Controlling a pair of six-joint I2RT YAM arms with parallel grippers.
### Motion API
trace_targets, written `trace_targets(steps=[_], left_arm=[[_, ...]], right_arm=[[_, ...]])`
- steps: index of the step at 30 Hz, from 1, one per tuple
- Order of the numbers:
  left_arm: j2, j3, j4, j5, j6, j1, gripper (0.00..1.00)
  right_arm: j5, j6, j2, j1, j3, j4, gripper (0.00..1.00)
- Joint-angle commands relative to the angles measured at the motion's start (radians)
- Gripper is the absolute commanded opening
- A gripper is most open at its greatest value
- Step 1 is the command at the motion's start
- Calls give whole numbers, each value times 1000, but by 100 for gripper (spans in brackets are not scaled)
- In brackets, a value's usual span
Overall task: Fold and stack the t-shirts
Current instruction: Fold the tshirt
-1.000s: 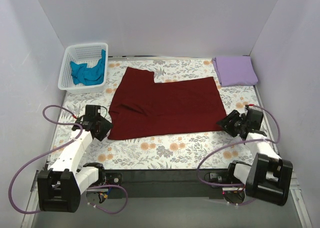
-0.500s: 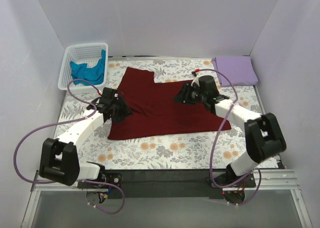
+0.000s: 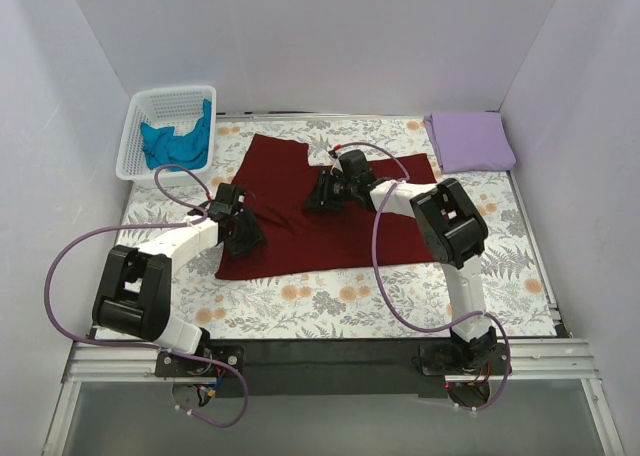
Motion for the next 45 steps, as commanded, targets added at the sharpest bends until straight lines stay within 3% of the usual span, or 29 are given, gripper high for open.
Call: trace_targets(steps=[1,16,19,21,24,45], left_arm=[[-2,-43,6,-20,1,-3,48],[1,-82,20,-51,6,-3,47],[-7,-86,20,-54,3,-3,47],[-8,-89,18,-53,3,-3,47],[-10,-89,14,-57,4,-3,47],[12,-82,-8,-62,4,-3,47]], right_arm=[[-11,42,35,7,60,54,47],[-43,64,102,28,99,74,40],[-40,53,98,28,107,74,29],[-40,36,93,30,119,72,15],[-34,-5,82,28,138,72,1],[17,-140,1,10,135,74,1]])
